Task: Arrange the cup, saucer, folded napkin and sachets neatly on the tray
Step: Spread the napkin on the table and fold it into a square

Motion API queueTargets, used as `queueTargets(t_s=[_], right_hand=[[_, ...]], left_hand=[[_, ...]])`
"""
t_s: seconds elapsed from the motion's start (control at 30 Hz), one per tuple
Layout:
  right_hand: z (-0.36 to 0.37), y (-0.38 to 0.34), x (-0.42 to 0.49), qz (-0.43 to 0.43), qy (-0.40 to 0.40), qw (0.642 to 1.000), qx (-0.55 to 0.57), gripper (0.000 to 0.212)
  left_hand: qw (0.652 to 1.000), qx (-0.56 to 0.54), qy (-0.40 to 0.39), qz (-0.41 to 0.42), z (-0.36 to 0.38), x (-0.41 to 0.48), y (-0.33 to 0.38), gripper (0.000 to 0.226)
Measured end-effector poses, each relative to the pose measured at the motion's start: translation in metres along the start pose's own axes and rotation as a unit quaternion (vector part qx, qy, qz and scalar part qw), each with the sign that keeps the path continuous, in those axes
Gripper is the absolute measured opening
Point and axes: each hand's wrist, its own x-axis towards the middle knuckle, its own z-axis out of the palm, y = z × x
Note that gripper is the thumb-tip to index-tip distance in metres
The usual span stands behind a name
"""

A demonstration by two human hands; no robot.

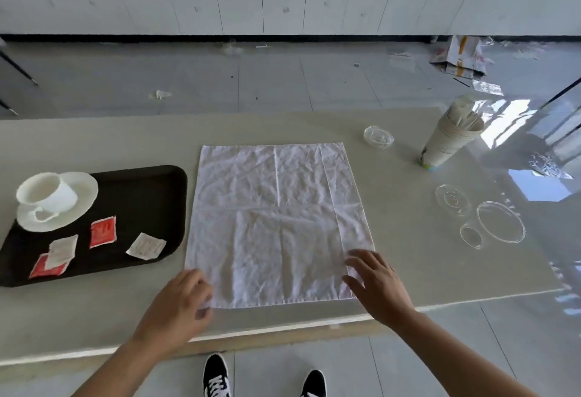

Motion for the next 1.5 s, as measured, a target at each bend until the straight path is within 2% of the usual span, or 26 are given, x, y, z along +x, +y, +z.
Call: queueTargets(t_s=[0.03, 0.13, 0.37, 0.43, 0.53, 0.6, 0.73, 0.8, 0.93, 1.0, 1.07, 1.13, 1.27, 1.4, 1.5], right_hand=[[-0.002, 0.003, -0.001, -0.011, -0.011, 1.000, 0.001, 0.041], [-0.010, 0.008, -0.001, -0.026, -0.039, 0.999, 0.022, 0.051], [-0.015, 0.024, -0.011, -0.064, -0.068, 0.995, 0.025, 0.068], [-0.016, 0.025, -0.013, -0.064, -0.058, 0.996, 0.020, 0.061], [-0.022, 0.020, -0.014, -0.036, -0.023, 0.999, 0.021, 0.038], [-0.027, 0.019, -0.016, -0.034, -0.031, 0.999, 0.025, 0.035], [-0.028, 0.021, -0.022, -0.074, -0.064, 0.995, -0.019, 0.063], [-0.024, 0.020, -0.023, -0.091, -0.045, 0.995, -0.025, 0.056], [-0.017, 0.023, -0.021, -0.095, 0.010, 0.995, 0.004, 0.017], [-0.017, 0.027, -0.019, -0.089, 0.012, 0.996, 0.006, 0.007], [-0.019, 0.030, -0.019, -0.098, -0.017, 0.995, -0.004, 0.014], [-0.019, 0.033, -0.020, -0.109, -0.028, 0.994, -0.008, 0.010], [-0.021, 0.030, -0.018, -0.058, -0.029, 0.998, 0.016, 0.017], [-0.027, 0.027, -0.020, -0.074, -0.079, 0.994, 0.010, 0.026], [-0.025, 0.025, -0.021, -0.059, -0.064, 0.996, 0.016, 0.016]], left_hand=[[1.000, 0.009, 0.009, -0.004, 0.001, -0.001, 0.003, 0.006], [0.999, 0.016, 0.029, -0.034, 0.000, -0.001, 0.010, 0.016], [0.984, -0.027, 0.048, -0.168, -0.016, 0.015, 0.017, 0.020], [0.977, -0.052, 0.058, -0.198, -0.019, 0.017, 0.016, 0.015], [0.971, -0.095, 0.052, -0.215, -0.017, 0.018, 0.009, 0.009], [0.970, -0.107, 0.050, -0.212, -0.015, 0.016, 0.005, 0.014], [0.966, -0.117, 0.060, -0.225, -0.013, 0.016, -0.003, 0.014], [0.957, -0.136, 0.069, -0.246, -0.014, 0.020, -0.006, 0.008], [0.946, -0.160, 0.065, -0.273, -0.017, 0.027, -0.011, 0.005], [0.947, -0.158, 0.051, -0.276, -0.017, 0.028, -0.014, 0.009], [0.944, -0.157, 0.044, -0.286, -0.017, 0.030, -0.016, 0.012], [0.940, -0.163, 0.043, -0.297, -0.017, 0.031, -0.019, 0.014], [0.929, -0.206, 0.048, -0.303, -0.017, 0.027, -0.020, 0.012], [0.924, -0.219, 0.047, -0.310, -0.019, 0.025, -0.026, 0.006], [0.926, -0.209, 0.042, -0.312, -0.020, 0.028, -0.029, 0.002]])
